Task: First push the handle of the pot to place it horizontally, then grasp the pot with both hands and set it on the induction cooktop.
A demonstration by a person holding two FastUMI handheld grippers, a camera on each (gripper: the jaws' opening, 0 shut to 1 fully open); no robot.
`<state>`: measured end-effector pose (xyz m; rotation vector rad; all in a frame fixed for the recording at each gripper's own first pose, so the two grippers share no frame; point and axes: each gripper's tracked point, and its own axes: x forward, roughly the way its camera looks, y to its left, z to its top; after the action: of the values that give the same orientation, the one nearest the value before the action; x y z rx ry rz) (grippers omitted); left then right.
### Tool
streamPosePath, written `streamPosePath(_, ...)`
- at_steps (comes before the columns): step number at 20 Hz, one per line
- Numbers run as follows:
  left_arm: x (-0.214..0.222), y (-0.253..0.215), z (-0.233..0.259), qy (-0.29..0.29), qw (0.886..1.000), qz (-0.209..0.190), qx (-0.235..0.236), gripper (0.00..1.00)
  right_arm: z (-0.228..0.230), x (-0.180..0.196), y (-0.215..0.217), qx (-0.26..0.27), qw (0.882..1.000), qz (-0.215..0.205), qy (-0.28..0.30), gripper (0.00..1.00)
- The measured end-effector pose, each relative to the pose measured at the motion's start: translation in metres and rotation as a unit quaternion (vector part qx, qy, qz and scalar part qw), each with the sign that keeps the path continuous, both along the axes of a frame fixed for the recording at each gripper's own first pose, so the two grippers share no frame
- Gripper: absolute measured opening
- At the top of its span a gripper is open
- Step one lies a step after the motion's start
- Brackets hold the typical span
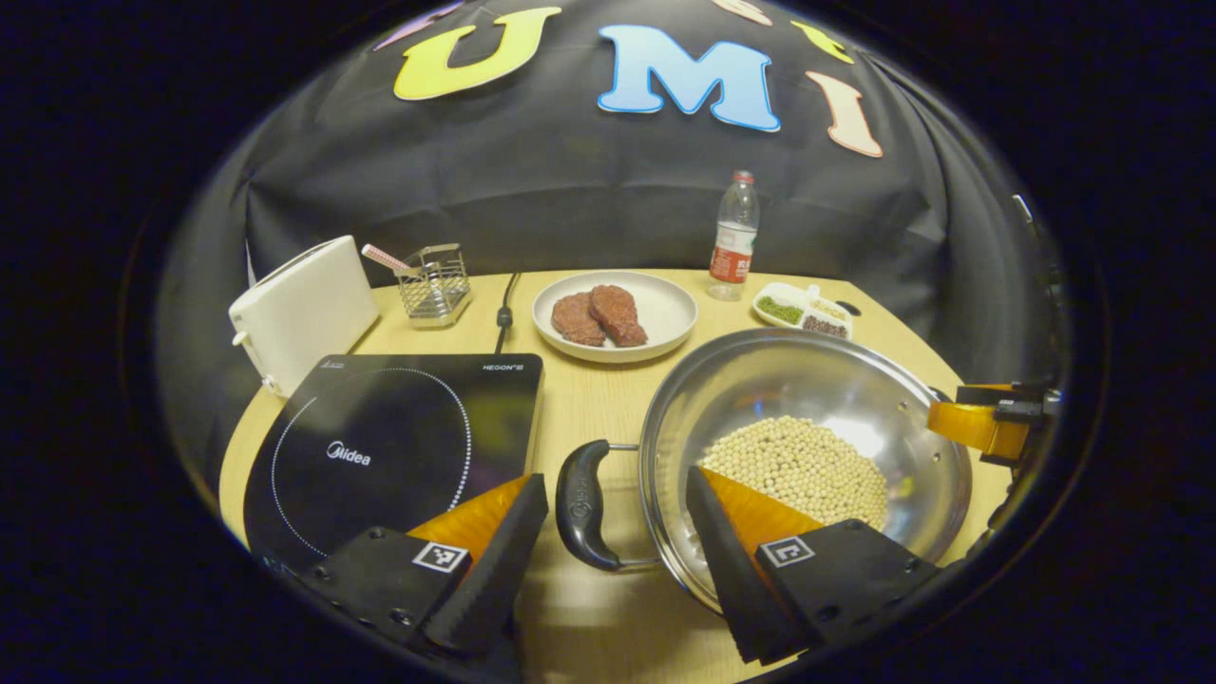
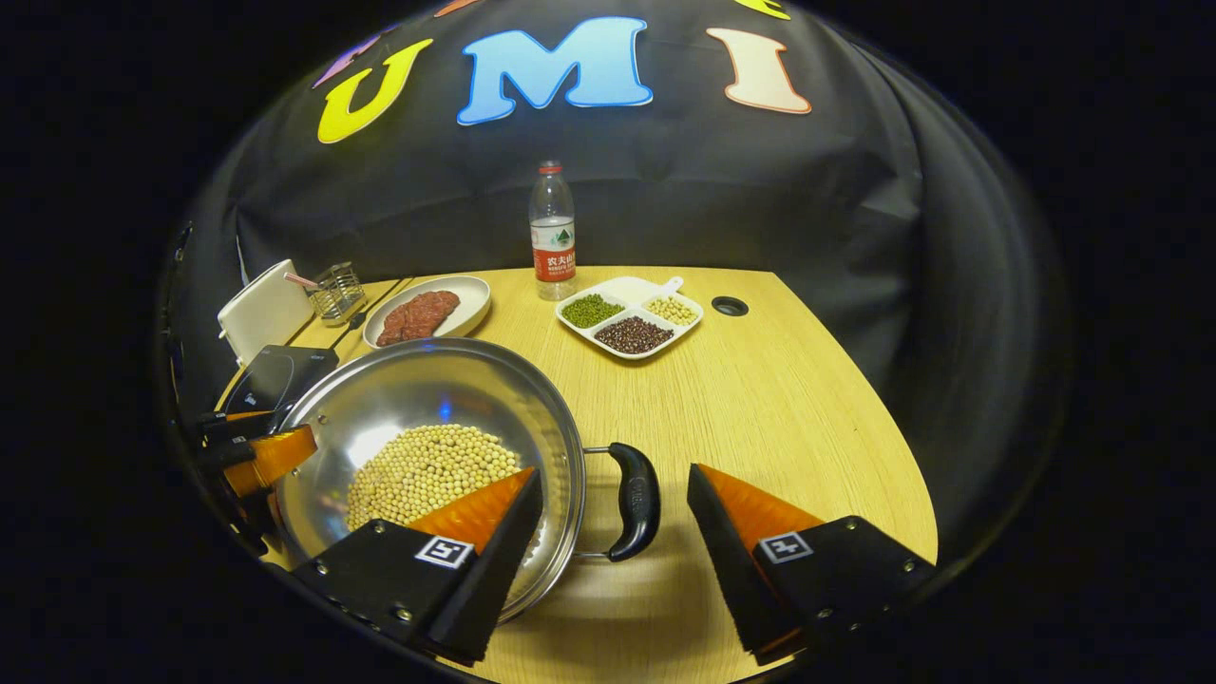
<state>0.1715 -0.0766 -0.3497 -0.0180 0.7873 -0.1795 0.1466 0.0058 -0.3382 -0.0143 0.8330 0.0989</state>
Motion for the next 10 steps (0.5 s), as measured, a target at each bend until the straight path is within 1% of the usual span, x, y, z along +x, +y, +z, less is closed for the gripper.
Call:
streamPosePath(1, 0.000, -0.002, -0.002, 0.002, 1.000, -0.001, -0.001, 0.96, -0.004, -0.001, 0.002, 0.002, 1.000, 0.000, 0.007, 0.90)
streamPosePath(2, -0.001, -0.002, -0.004, 0.005, 1.000, -0.001, -0.001, 0.96, -0.008, 0.000, 0.000, -0.004, 1.000, -0.004, 0.012, 0.89)
streamPosePath(3, 0.000, -0.003, -0.005, 0.008, 1.000, -0.002, 0.000, 0.95, -0.011, -0.001, 0.002, 0.000, 1.000, -0.002, 0.019, 0.79)
streamPosePath(5, 0.000, -0.002, -0.009, 0.017, 1.000, -0.001, 0.003, 0.93, -0.014, 0.001, 0.003, 0.006, 1.000, -0.001, 0.023, 0.75)
streamPosePath(6, -0.002, -0.002, -0.011, 0.022, 1.000, 0.001, 0.002, 0.93, -0.013, 0.000, 0.003, 0.008, 1.000, -0.002, 0.025, 0.63)
streamPosePath(7, -0.003, -0.001, -0.012, 0.026, 1.000, 0.005, 0.003, 0.84, -0.016, -0.001, 0.005, 0.014, 0.999, -0.003, 0.029, 0.64)
streamPosePath(9, -0.002, -0.001, -0.015, 0.028, 1.000, 0.013, -0.004, 0.77, -0.016, -0.001, 0.005, 0.012, 0.999, -0.004, 0.033, 0.60)
streamPosePath(10, -0.002, -0.001, -0.015, 0.027, 0.999, 0.016, -0.005, 0.72, -0.016, 0.000, 0.005, 0.010, 0.999, -0.002, 0.037, 0.60)
